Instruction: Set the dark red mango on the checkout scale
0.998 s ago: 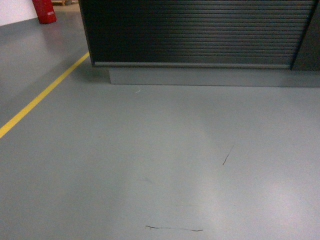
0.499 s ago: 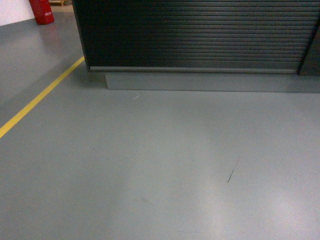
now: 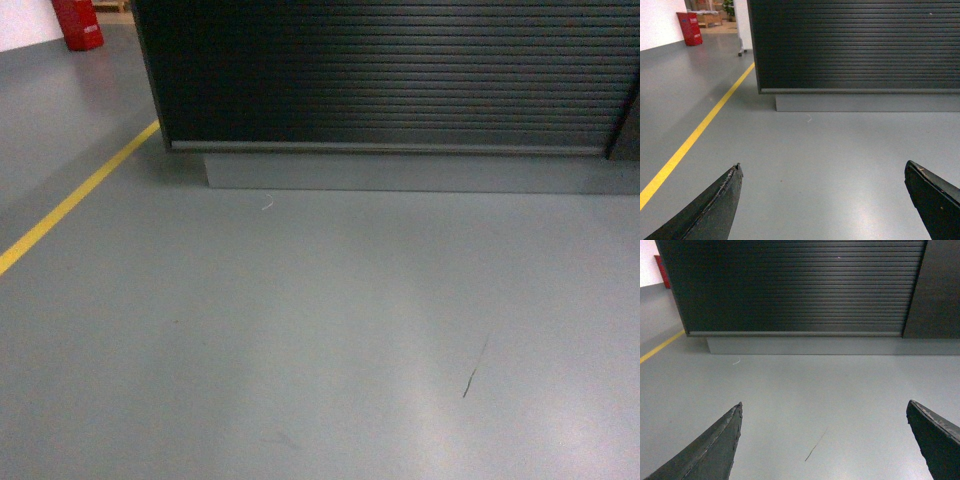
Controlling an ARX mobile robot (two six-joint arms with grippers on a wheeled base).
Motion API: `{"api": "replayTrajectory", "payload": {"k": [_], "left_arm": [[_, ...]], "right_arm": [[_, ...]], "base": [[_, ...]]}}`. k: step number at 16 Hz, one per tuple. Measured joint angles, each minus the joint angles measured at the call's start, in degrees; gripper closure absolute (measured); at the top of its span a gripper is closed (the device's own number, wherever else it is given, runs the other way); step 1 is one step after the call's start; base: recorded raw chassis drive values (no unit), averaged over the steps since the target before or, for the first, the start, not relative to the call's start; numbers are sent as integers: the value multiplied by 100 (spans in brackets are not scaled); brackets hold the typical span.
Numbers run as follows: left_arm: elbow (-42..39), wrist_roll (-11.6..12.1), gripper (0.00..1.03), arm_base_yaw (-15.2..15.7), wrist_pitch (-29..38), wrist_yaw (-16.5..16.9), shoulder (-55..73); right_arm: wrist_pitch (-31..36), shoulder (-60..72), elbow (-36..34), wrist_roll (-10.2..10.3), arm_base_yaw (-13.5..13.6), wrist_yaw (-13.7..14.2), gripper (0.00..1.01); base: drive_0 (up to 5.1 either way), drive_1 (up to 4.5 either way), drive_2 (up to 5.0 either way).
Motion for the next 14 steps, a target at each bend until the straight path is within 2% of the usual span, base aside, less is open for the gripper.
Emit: {"api": "replayTrajectory", "payload": {"k": [14], "left_arm": [[0,0,5,0,2,2,0]], "right_arm": [[0,0,0,0,0,0,3]], "base": [[8,243,-226]]}}
